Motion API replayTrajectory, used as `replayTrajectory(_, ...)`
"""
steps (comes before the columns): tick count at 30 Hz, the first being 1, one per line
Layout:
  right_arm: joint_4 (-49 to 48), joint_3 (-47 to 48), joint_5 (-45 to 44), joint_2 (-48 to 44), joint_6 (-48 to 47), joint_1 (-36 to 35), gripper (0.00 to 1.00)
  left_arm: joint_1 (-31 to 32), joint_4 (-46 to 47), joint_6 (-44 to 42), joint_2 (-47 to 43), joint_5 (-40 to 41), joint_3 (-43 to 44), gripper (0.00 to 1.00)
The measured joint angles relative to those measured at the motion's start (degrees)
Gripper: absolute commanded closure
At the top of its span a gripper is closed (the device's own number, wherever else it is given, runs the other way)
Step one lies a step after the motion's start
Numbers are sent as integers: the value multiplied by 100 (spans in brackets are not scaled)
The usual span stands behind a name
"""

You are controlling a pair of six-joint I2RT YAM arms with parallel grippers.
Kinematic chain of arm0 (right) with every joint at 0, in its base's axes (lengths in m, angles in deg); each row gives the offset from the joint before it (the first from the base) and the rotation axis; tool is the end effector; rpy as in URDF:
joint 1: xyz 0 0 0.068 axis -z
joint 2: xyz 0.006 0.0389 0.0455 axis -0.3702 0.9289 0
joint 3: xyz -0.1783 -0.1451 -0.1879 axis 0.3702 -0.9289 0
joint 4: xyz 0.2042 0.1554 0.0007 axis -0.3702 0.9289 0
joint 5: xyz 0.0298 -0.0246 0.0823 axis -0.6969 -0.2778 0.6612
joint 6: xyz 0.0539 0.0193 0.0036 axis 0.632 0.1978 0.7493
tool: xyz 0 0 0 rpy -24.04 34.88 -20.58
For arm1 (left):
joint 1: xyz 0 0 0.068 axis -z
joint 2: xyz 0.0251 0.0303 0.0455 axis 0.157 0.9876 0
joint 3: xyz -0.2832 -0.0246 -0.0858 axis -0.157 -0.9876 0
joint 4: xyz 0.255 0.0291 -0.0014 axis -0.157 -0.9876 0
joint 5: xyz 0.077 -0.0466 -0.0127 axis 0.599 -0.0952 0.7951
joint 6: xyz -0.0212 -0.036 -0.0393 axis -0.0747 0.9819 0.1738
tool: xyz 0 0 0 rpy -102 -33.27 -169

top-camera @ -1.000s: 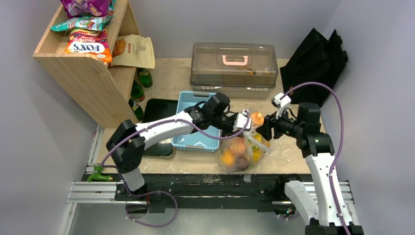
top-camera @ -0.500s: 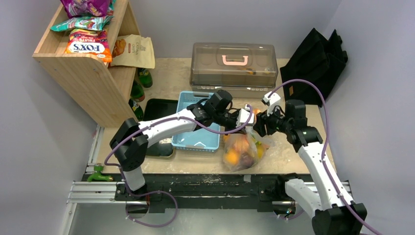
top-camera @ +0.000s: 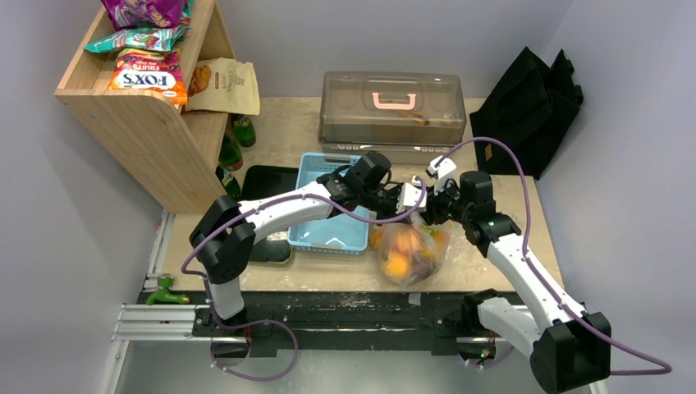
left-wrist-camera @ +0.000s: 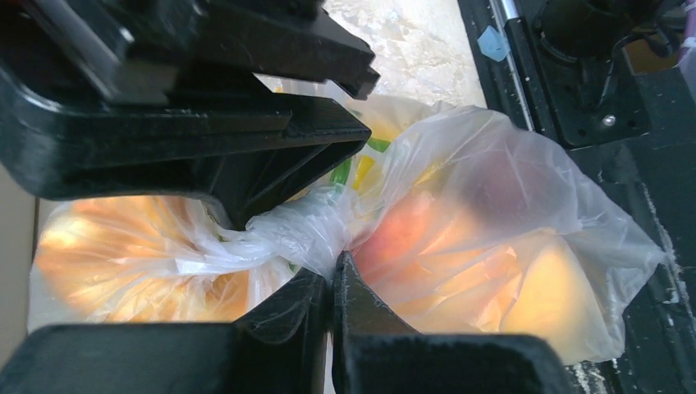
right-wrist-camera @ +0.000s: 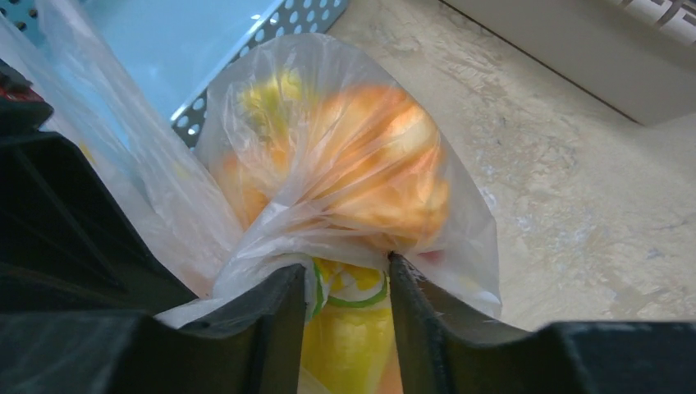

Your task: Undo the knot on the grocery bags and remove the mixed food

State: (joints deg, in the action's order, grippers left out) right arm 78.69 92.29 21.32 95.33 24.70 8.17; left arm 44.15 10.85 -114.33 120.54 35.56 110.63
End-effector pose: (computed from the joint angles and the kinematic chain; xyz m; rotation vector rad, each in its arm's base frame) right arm 0.1859 0.0581 0.2754 -0.5987 2.0556 0.3932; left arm 0.2288 -0.3471 0.2877 1.6944 1.4361 -0.9828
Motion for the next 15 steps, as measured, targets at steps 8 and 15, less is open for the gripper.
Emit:
replayTrajectory(8,-162,-122,-389,81,153,-181,100,26,452,-859,-162,264,-509,100)
replayTrajectory(15,11,-107,-284,-168,540,-199,100,175,802,-2013,-968,603,-1447,58)
